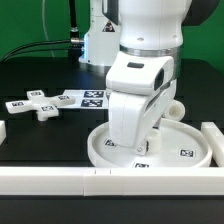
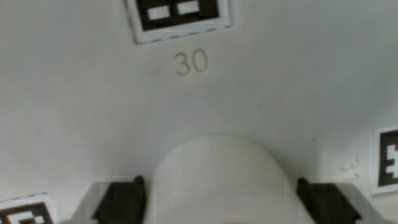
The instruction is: Assemble round table
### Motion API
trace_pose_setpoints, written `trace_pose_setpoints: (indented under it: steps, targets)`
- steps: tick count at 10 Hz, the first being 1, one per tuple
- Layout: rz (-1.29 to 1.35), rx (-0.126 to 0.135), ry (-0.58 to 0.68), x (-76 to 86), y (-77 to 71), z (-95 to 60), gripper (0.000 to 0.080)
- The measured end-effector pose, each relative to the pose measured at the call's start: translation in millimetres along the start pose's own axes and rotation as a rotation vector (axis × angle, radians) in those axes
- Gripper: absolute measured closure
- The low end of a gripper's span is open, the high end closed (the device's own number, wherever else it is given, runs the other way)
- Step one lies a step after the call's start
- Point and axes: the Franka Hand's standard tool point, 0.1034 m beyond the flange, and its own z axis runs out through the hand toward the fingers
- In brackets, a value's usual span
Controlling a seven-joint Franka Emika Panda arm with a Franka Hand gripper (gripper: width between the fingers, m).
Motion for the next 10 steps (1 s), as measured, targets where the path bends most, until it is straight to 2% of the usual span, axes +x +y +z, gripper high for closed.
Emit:
trace_pose_setpoints:
  steps: [2, 4, 5, 6, 8, 9, 10]
  targets:
    - [0.0, 0.0, 0.0, -0.1, 0.0, 0.0, 0.0392]
    - [0.004, -0.003, 0.001, -0.2, 0.7, -2.8, 0.0202]
    - [0.009, -0.017, 0.006, -0.7, 1.4, -12.9, 0.0202]
    - [0.022, -0.031, 0.011, -2.7, -1.6, -21.5, 0.0157]
    - [0.122, -0.054, 0.019, -12.0, -13.1, -39.4, 0.0151]
    - [0.245, -0.054, 0.02, -15.2, -22.4, -46.1, 0.0151]
    - [0.398, -0.053, 0.02, -10.0, -33.8, -50.3, 0.0151]
